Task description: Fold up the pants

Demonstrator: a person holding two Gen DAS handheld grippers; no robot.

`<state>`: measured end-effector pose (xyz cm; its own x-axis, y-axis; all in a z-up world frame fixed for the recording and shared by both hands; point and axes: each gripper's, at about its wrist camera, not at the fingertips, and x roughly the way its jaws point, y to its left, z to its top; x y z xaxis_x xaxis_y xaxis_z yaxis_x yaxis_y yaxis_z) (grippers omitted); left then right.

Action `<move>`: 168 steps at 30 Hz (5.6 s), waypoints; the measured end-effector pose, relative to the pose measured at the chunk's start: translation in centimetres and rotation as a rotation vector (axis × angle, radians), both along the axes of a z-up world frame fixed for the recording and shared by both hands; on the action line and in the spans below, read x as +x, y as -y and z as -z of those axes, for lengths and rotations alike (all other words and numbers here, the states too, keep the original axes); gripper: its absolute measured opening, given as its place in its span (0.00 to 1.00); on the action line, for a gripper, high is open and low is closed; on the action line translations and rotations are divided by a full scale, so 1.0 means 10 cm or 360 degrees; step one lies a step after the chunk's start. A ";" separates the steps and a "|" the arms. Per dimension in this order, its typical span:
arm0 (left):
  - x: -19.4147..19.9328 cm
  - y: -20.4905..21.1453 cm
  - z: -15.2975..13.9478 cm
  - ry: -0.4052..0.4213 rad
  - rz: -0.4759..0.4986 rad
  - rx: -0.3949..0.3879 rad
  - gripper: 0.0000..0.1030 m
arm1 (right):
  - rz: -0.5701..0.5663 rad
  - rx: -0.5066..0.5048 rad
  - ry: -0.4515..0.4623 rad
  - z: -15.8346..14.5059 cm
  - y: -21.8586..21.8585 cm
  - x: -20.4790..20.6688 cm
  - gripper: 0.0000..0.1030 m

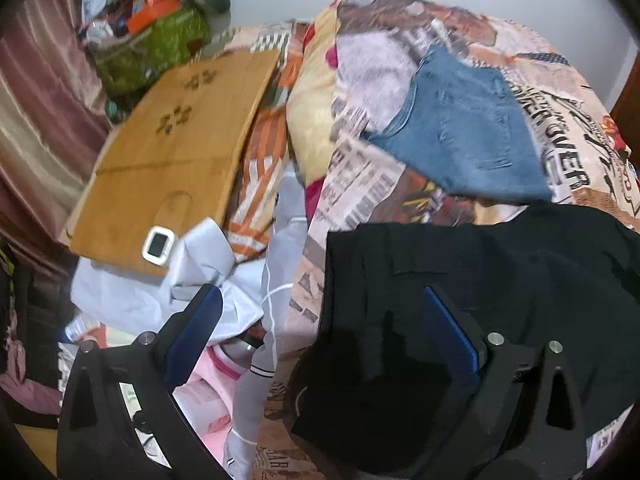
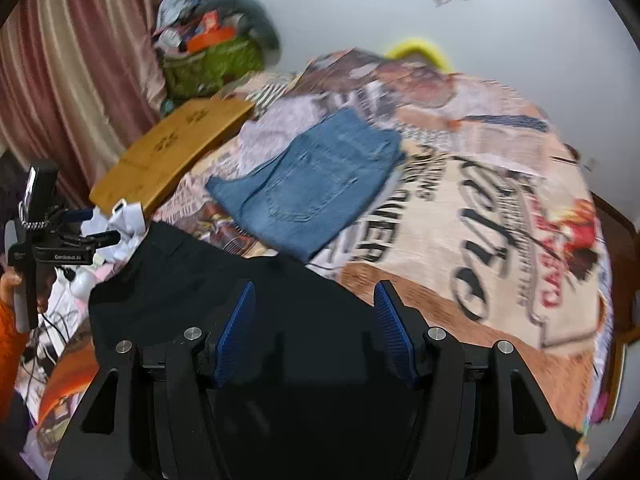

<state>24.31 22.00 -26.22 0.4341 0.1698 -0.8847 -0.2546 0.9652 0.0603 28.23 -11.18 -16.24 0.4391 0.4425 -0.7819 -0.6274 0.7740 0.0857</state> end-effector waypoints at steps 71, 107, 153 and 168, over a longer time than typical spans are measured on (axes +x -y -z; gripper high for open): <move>-0.65 0.13 0.47 -0.0179 -0.0052 -0.0470 0.55 | -0.0042 -0.0127 -0.0150 0.25 0.17 -0.63 0.45; -0.54 0.56 -0.40 0.0150 0.0004 -0.0080 0.71 | 0.0563 0.0154 -0.0086 0.13 1.68 -0.87 0.52; 0.47 2.18 0.07 -0.0048 0.0431 -0.0091 0.80 | 0.0985 -0.0033 0.0270 0.26 2.97 -0.14 0.08; 0.43 2.30 -0.11 -0.0003 0.0492 -0.0019 0.80 | 0.1028 -0.0095 -0.0038 0.45 3.06 -0.17 0.37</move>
<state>28.59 -0.97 -25.10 0.4621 0.0195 -0.8866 0.0514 0.9975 0.0487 26.56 -41.74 -20.74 0.5843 0.0503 -0.8100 -0.0320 0.9987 0.0389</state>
